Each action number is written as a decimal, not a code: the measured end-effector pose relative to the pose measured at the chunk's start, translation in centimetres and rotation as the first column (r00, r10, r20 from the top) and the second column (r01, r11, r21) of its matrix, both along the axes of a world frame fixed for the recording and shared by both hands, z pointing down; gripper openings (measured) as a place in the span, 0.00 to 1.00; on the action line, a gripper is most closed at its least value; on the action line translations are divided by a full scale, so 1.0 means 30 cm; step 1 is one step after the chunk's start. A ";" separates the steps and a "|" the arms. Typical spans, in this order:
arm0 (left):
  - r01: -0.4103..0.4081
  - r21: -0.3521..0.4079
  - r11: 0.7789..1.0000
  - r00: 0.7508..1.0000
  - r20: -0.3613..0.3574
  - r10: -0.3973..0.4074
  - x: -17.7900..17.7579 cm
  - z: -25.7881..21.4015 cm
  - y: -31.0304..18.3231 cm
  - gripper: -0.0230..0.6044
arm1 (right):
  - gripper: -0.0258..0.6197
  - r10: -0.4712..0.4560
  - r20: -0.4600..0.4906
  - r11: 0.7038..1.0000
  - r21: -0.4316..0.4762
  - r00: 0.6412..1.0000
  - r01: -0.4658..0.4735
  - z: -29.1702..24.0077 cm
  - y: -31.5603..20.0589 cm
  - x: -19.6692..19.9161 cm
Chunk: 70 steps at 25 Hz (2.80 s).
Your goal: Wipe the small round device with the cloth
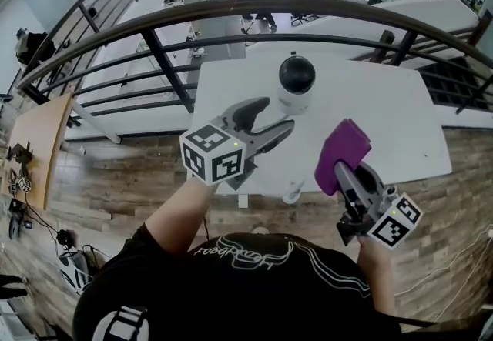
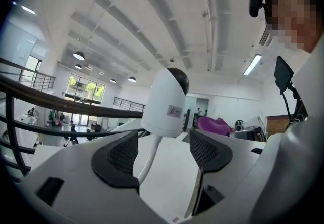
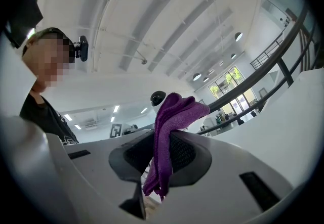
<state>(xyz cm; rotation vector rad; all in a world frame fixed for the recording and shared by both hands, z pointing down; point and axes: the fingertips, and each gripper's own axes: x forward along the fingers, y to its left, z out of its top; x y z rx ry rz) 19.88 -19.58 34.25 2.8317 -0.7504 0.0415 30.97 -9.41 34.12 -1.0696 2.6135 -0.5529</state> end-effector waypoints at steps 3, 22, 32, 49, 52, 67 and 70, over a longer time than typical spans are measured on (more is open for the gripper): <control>-0.025 0.003 1.000 1.000 -0.015 0.025 0.026 -0.021 -0.024 0.53 | 0.14 0.005 0.000 1.000 -0.004 1.000 -0.005 -0.005 -0.017 0.005; -0.049 0.018 0.999 0.998 -0.035 0.049 0.028 -0.026 -0.057 0.46 | 0.13 0.003 0.015 1.000 0.016 1.000 -0.003 -0.045 -0.053 0.003; -0.055 0.015 0.998 0.998 -0.036 0.055 0.026 -0.024 -0.053 0.46 | 0.14 -0.074 0.058 0.994 0.090 0.996 0.069 -0.167 -0.099 -0.042; -0.084 0.024 0.996 0.996 -0.032 0.084 0.036 -0.015 -0.061 0.46 | 0.14 -0.264 0.097 0.925 0.309 0.960 0.223 -0.468 -0.246 0.030; -0.092 0.027 0.995 0.995 -0.029 0.093 0.035 -0.016 -0.061 0.46 | 0.14 -0.325 0.159 0.918 0.289 0.932 0.271 -0.454 -0.274 0.032; -0.131 0.028 0.991 0.991 -0.014 0.131 0.055 -0.026 -0.072 0.46 | 0.14 -0.447 0.184 0.886 0.224 0.875 0.405 -0.377 -0.397 -0.009; -0.139 0.030 0.990 0.990 -0.011 0.140 0.061 -0.030 -0.075 0.46 | 0.14 -0.446 0.147 0.886 0.207 0.883 0.414 -0.372 -0.423 -0.015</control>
